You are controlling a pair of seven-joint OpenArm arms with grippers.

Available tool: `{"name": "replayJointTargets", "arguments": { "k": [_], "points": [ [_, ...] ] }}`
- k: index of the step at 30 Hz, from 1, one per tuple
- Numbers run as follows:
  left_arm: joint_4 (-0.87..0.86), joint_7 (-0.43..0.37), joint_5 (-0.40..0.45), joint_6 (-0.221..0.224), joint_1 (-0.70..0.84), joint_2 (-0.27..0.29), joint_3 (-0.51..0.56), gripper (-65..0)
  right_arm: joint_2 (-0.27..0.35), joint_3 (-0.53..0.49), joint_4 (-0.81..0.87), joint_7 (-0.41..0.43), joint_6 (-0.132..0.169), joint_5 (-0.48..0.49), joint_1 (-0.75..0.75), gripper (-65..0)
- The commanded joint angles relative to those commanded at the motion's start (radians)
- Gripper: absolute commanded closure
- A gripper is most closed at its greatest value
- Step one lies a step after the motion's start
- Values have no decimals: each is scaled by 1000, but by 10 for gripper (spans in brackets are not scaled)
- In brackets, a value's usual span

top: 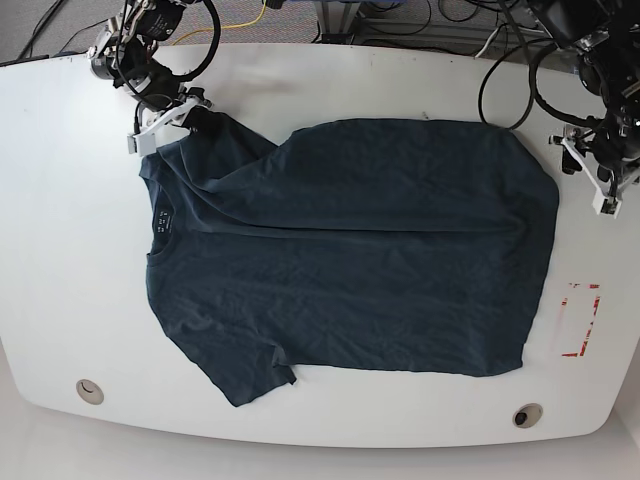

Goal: Layout the t-shirt on the table in an organized manner, then fold the t-shirt properly
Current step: 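Grasp the shirt's shoulder corners with both grippers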

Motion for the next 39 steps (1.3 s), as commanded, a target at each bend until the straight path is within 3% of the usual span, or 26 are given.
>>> {"name": "replayJointTargets", "arguments": {
  "k": [6,14,26,39],
  "points": [
    [-64,-28,-112,0,37,-3,3,-369,0,0,6,0,0,3,0,-2],
    [-86,-83,-204,0,68,-11,100,-369,0,0,6,0,0,5,0,-2],
    [-95,-86,-212,0,57,31,114,-369,14,0,6,-2,0,5,0,-2],
    [-258,-86,-210,0,-20,51,114,-368,20,0,6,-2,0,6,2,-3]
  ]
}}
